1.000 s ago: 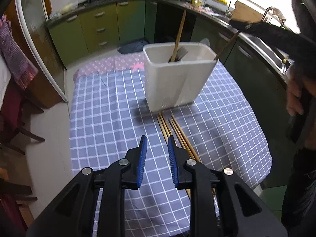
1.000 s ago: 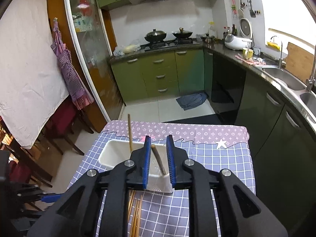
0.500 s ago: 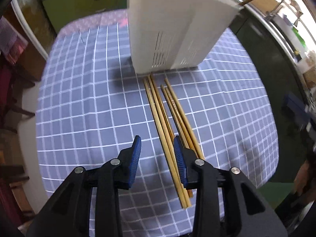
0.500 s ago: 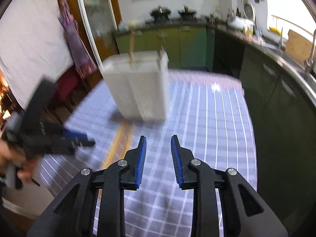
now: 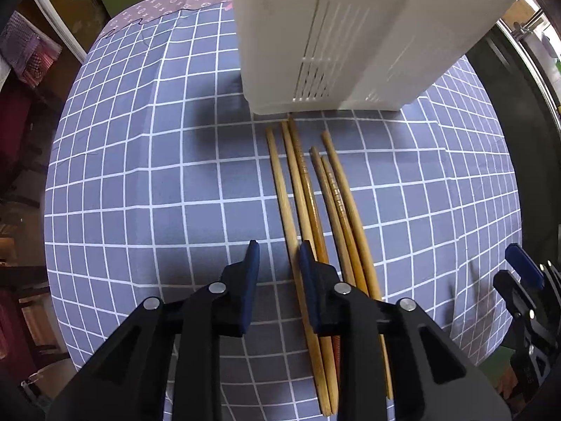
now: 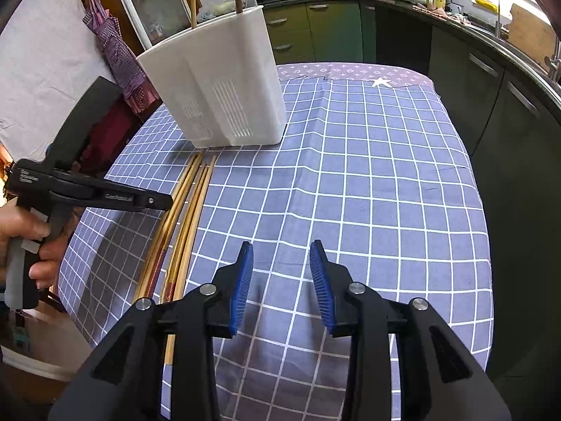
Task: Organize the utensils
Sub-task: 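Grasp another chopstick with the left tool while the right tool returns to the chopsticks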
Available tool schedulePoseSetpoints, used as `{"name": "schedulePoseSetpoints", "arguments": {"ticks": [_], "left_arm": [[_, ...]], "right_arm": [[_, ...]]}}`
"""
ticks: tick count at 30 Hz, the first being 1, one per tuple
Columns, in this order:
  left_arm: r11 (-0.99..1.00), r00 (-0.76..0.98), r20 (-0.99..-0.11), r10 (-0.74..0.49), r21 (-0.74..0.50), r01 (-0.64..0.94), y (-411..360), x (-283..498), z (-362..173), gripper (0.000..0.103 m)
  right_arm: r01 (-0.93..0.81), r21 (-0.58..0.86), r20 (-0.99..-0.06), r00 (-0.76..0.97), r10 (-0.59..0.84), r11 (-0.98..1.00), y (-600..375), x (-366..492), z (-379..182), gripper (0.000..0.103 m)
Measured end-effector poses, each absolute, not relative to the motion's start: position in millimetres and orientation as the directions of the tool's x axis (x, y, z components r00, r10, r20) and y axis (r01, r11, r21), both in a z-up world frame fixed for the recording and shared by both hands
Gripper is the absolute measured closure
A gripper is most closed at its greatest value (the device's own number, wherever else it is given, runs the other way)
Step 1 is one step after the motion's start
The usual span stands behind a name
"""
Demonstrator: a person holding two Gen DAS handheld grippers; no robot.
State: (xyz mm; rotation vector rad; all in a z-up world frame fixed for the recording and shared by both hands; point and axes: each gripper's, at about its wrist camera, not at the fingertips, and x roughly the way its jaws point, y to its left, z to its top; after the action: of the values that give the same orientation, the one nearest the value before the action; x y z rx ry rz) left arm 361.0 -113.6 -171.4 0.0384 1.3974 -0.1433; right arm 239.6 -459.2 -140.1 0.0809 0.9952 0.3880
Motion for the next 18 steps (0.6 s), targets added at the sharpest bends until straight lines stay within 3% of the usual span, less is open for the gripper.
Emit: {"name": "schedulePoseSetpoints", "arguments": {"ticks": [7, 18], "left_arm": [[0.989, 0.155, -0.987, -0.048, -0.025, 0.148, -132, 360, -178, 0.094], [0.987, 0.188, -0.979, -0.082, -0.054, 0.149, -121, 354, -160, 0.096]], "right_arm": [[-0.278, 0.247, -0.805, 0.474, 0.356, 0.928, -461, 239, -140, 0.069], [-0.288, 0.252, -0.803, 0.470, 0.366, 0.924, -461, 237, -137, 0.069]]}}
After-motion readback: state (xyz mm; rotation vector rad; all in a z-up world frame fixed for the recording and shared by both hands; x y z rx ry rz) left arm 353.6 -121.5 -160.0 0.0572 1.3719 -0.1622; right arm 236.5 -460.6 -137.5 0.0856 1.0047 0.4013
